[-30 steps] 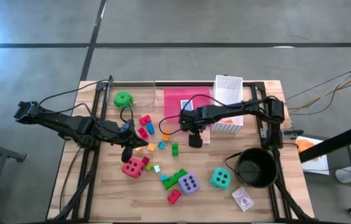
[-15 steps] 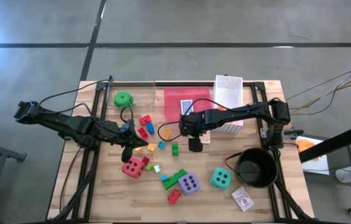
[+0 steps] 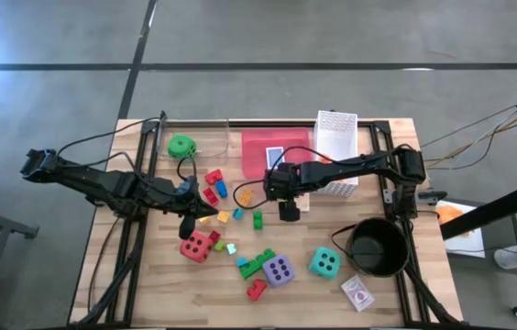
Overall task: Pick & Place Toys
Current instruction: Put the small light green game piece into the white bin
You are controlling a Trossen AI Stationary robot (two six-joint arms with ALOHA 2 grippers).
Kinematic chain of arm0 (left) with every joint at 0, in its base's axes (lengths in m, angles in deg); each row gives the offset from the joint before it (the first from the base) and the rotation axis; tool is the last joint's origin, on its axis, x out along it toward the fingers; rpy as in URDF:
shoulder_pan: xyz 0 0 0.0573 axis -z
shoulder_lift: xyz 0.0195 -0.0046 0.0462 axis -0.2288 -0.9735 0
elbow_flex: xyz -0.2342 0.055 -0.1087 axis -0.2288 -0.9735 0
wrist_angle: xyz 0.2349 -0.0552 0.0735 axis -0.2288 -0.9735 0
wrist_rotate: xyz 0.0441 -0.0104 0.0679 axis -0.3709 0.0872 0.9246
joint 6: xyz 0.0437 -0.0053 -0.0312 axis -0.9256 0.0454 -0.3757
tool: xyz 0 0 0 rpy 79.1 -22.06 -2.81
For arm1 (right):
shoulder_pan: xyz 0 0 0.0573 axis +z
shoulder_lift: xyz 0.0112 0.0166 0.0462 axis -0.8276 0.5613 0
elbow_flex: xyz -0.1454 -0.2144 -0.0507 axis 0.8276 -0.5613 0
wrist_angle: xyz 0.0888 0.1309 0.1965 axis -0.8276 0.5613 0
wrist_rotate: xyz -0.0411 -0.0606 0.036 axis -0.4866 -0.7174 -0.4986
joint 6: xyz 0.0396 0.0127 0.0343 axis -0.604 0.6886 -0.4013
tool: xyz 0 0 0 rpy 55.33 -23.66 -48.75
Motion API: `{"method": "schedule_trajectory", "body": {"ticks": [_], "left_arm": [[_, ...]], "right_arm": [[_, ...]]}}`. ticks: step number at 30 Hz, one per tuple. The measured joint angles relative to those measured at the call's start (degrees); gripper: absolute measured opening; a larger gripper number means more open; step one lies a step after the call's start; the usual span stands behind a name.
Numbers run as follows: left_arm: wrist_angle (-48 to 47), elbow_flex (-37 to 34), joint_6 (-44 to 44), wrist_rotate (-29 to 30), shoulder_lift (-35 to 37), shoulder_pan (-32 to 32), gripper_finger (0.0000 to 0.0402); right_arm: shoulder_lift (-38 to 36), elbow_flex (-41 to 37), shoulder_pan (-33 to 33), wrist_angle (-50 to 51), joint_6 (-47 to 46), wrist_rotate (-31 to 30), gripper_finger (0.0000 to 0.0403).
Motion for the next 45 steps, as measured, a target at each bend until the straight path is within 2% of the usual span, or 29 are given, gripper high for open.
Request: {"method": "schedule_trajectory", "body": {"ticks": [15,18,23,24,34,45], "left_arm": [[0.0,0.0,0.0,0.0,0.0,0.0,0.001],[-0.1,0.0,0.0,0.0,0.0,0.0,0.001],[-0.2,0.0,0.0,0.0,0.0,0.0,0.001],[-0.2,0.0,0.0,0.0,0.0,0.0,0.001],[-0.2,0.0,0.0,0.0,0.0,0.0,0.001],[-0.2,0.0,0.0,0.0,0.0,0.0,0.001]], "right_arm": [[5.1,-0.3,0.0,0.4,1.9,0.1,0.0244],[5.2,-0.3,0.2,0.6,1.9,0.2,0.0218],[5.1,-0.2,0.2,0.7,2.0,0.6,0.013],[5.1,-0.2,0.2,0.7,2.1,0.5,0.0125],[4.0,0.0,0.5,1.4,1.7,2.9,0.0126],[-5.5,2.7,0.6,2.7,-1.5,3.1,0.0126]]}}
